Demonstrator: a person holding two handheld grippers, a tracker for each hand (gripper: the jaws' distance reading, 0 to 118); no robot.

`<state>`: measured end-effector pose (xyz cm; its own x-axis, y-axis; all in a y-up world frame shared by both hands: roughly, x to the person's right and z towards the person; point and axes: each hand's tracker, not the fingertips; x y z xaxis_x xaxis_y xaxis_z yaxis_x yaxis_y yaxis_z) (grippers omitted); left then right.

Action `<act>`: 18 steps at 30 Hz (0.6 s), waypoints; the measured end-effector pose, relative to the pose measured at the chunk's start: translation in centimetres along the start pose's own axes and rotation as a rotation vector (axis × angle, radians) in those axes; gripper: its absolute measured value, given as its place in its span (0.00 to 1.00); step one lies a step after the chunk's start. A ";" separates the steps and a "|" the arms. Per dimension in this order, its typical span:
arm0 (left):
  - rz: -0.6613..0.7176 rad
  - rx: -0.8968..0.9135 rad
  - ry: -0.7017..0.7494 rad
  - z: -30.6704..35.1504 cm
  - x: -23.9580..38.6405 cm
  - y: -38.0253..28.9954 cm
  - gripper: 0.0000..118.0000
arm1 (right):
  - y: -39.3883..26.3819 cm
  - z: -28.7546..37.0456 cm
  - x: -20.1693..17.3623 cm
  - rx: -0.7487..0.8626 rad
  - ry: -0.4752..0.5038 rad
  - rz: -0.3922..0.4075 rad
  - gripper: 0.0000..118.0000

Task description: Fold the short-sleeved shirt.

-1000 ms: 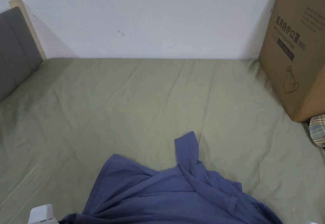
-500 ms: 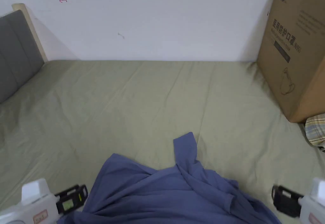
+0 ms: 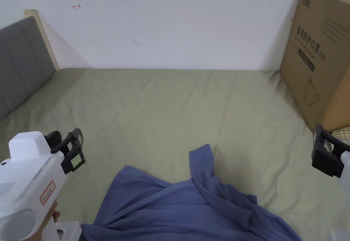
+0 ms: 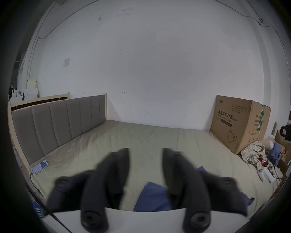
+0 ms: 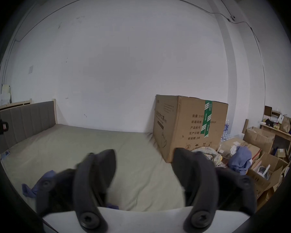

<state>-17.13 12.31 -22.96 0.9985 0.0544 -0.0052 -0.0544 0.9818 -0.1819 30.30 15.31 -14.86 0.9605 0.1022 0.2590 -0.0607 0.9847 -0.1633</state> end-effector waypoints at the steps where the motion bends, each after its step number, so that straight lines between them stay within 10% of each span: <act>1: 0.001 -0.001 -0.011 0.0 0.0 -0.2 0.13 | -0.2 0.0 0.1 0.001 0.004 0.000 0.40; 3: 0.025 -0.005 -0.042 0.2 -0.2 -0.5 0.00 | -0.6 0.2 0.0 0.003 -0.008 0.003 0.00; 18: 0.025 -0.462 -0.036 -2.4 -4.9 -6.7 0.09 | -1.8 -2.0 -0.1 -0.026 0.029 0.018 0.00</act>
<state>-21.68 4.99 -24.11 0.9957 0.0914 0.0177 -0.0624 0.7967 -0.6011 30.87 13.23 -16.47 0.9668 0.1157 0.2280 -0.0717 0.9787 -0.1926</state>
